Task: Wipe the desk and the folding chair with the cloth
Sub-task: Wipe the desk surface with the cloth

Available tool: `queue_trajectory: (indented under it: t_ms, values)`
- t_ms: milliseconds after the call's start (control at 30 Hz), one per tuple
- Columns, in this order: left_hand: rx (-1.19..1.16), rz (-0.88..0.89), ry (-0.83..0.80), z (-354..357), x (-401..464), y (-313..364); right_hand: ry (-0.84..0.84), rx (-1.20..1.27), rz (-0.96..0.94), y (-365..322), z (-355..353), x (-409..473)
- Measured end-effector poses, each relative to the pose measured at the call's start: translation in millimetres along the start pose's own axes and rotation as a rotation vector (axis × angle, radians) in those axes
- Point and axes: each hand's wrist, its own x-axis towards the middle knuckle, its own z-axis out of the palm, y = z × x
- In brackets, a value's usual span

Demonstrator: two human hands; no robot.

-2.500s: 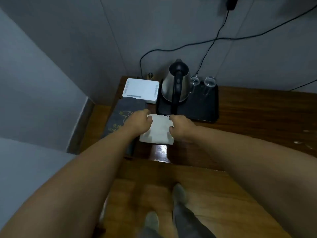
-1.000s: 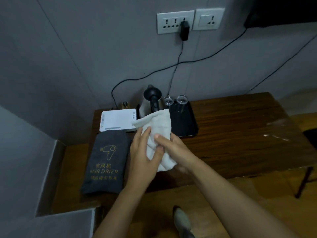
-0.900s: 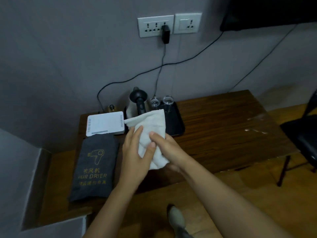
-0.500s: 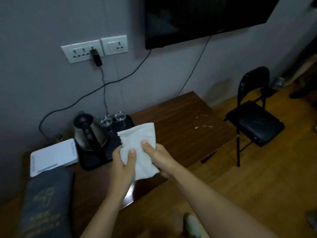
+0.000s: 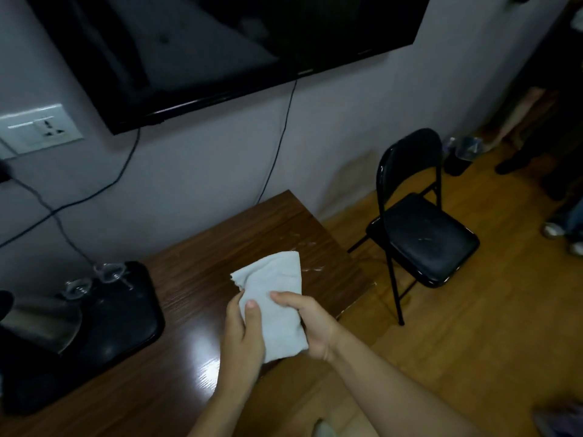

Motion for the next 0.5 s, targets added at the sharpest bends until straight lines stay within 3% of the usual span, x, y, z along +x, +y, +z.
queue_trajectory:
  t_ms: [333,500]
  values:
    - [0.269,-0.093,-0.120,80,67,-32,0.200,-0.185,0.065,-43,-106,49]
    - [0.722,-0.098,-0.149,76,138,-78,0.482,-0.418,-0.023,-82,-150,84]
